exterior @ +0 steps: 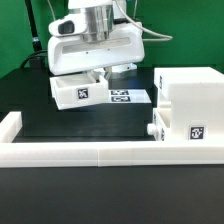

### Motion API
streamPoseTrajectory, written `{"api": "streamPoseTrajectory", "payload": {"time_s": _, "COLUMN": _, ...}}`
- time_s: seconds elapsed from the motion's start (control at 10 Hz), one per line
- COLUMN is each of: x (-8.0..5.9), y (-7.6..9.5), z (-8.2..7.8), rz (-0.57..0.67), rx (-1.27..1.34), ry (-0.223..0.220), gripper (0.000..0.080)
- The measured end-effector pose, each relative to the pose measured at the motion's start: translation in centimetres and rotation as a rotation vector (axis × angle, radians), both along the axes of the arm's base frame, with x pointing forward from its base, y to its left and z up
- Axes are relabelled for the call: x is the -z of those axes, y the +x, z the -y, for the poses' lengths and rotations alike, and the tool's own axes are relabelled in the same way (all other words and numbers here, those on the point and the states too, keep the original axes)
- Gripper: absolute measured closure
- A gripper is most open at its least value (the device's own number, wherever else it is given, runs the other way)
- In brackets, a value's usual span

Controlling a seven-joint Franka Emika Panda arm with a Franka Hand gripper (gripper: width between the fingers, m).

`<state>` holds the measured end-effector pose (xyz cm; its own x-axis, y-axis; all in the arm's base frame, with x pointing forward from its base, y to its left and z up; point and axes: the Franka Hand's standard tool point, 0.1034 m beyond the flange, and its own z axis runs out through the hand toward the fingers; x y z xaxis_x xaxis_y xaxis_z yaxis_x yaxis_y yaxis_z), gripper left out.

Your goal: Assemble drawer

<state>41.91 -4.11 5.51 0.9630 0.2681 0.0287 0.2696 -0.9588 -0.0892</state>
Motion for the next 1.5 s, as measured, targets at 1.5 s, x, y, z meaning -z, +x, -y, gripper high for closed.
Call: {"api": "streamPoseTrajectory", "payload": {"time_s": 1.5, "x": -1.4, "y": 5.3, "z": -0.4, "rz": 0.073, "rx": -1.028, "ry": -0.062, "gripper": 0.0757}}
